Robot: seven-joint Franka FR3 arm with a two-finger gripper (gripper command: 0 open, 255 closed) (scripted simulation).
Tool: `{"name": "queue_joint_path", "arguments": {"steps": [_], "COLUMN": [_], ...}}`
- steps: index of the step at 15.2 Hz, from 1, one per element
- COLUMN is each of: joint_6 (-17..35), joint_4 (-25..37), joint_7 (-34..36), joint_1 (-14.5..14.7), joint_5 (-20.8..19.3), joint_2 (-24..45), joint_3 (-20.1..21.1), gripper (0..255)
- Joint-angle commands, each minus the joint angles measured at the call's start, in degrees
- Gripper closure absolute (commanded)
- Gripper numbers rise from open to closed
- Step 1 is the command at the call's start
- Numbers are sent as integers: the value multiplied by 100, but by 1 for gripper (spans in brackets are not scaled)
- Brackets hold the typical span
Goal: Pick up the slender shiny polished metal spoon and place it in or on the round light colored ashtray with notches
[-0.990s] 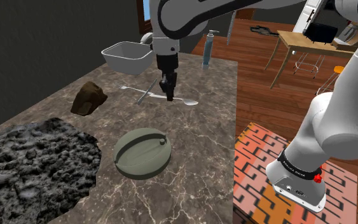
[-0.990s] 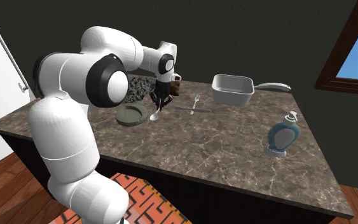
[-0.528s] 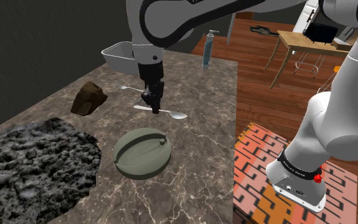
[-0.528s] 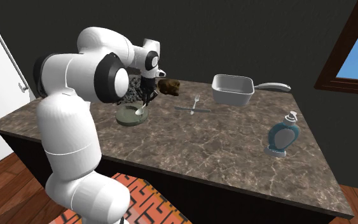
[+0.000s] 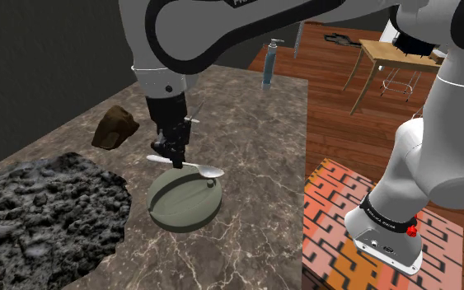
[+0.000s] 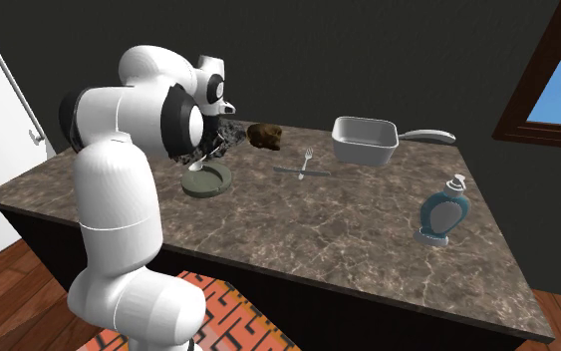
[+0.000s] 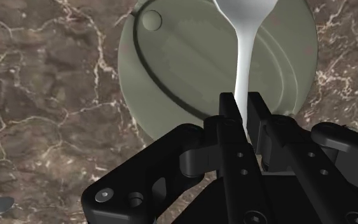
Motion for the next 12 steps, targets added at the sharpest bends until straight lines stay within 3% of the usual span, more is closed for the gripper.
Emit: {"name": "queue_joint_path", "arguments": {"steps": [1,12], "joint_6": [141,897], "joint_4": [-13,-519], "joint_7": [98,15], "joint_1": [70,92], "joint_5": [-16,-40], "joint_2": [113,373], "joint_3": [35,23], "gripper": [255,255]}}
